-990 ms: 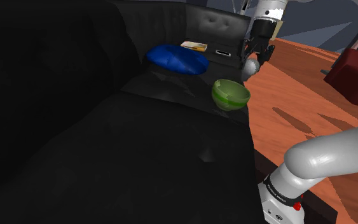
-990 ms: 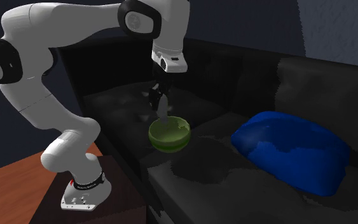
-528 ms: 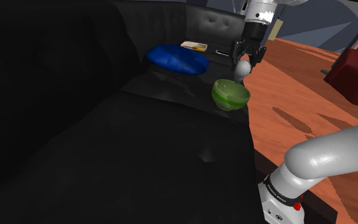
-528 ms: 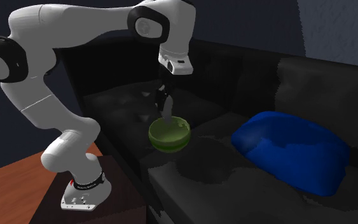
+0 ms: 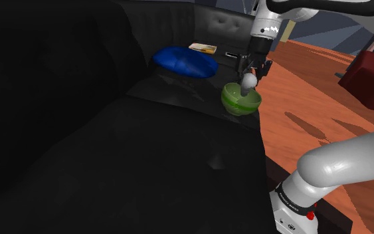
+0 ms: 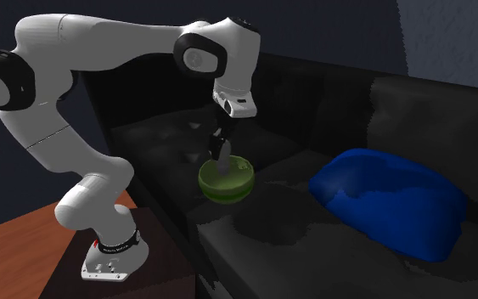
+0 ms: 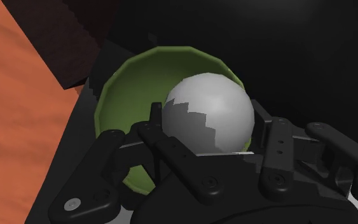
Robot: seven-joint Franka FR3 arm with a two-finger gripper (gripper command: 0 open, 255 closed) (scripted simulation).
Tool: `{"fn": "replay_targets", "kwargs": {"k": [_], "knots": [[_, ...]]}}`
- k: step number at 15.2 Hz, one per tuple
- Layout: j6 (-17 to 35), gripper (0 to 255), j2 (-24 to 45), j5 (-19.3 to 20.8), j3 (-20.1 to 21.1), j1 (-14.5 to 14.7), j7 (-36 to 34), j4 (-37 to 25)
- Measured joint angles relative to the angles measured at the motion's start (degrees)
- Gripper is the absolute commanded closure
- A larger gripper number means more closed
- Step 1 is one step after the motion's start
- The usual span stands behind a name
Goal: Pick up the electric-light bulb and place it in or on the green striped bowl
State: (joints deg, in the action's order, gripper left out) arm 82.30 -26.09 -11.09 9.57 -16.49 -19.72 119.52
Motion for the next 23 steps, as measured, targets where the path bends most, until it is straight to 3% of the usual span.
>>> {"fn": "replay_targets", "kwargs": {"k": [8,9,15,20,23], "knots": [[1.7,255,-0.3,0.0,0.0,0.0,0.3,2.0],[1.7,0,-0.3,0.0,0.0,0.0,0.3,2.0],[1.7,0,-0.3,0.0,0.0,0.0,0.3,2.0],[-4.3,0,2.5,0.6,-0.6,-0.4,-0.1,-6.8],[-4.9,0,2.8,0.7,-0.6,-0.4,-0.1,-7.7]]}}
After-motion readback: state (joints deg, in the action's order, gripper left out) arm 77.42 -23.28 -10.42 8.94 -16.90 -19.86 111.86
